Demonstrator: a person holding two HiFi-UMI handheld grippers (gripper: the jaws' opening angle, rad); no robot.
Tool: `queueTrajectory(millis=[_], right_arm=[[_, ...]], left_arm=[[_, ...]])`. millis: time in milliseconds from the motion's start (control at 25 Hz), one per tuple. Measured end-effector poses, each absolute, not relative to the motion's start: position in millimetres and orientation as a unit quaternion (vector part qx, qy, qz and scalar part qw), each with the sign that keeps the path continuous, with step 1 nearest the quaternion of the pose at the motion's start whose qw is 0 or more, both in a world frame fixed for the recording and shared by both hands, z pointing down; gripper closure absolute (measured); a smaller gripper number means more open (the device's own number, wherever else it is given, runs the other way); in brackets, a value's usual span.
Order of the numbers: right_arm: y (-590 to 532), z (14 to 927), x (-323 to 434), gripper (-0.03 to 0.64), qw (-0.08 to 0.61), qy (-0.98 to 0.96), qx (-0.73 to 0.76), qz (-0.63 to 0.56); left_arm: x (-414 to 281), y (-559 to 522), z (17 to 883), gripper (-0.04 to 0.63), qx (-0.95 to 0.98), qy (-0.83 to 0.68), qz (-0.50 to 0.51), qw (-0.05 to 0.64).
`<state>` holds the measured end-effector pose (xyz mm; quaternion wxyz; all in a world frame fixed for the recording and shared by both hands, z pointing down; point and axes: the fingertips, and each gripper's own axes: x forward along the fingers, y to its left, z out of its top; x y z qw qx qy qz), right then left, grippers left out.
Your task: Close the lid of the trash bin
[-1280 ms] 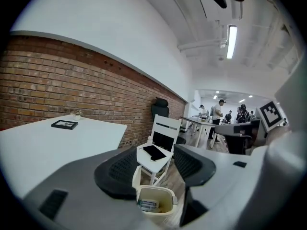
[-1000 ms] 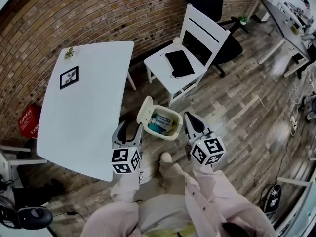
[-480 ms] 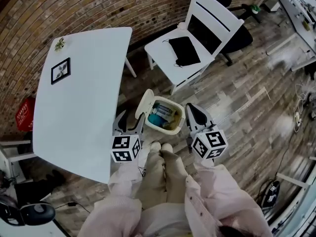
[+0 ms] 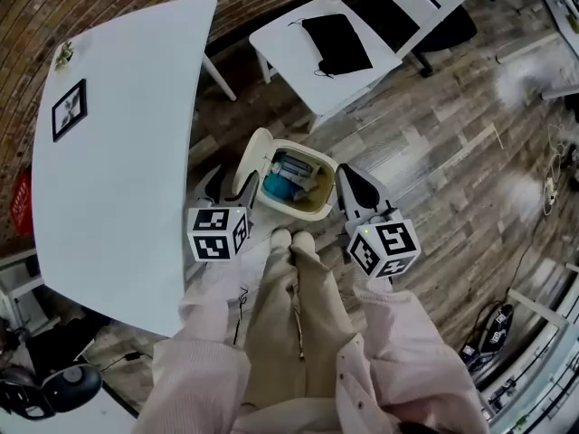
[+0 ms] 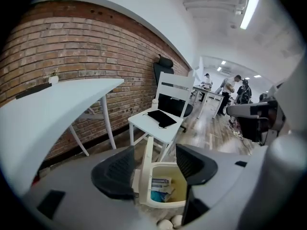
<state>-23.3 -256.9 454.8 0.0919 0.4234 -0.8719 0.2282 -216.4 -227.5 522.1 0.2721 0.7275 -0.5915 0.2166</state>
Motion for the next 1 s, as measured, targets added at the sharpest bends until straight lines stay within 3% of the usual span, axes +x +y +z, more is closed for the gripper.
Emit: queueTrajectory(millis=[400, 1000], right_arm=[[-244, 510, -5, 0.614, 0.113, -0.856, 0.436, 0.255], [-226, 537, 13, 0.614, 0.107, -0.836, 0.462, 0.276]], left_arm=[[-217, -240, 579, 0.321, 0.730, -0.564, 0.263, 0.283], [-197, -239, 591, 0.318, 0.745, -0.542, 0.272, 0.276]])
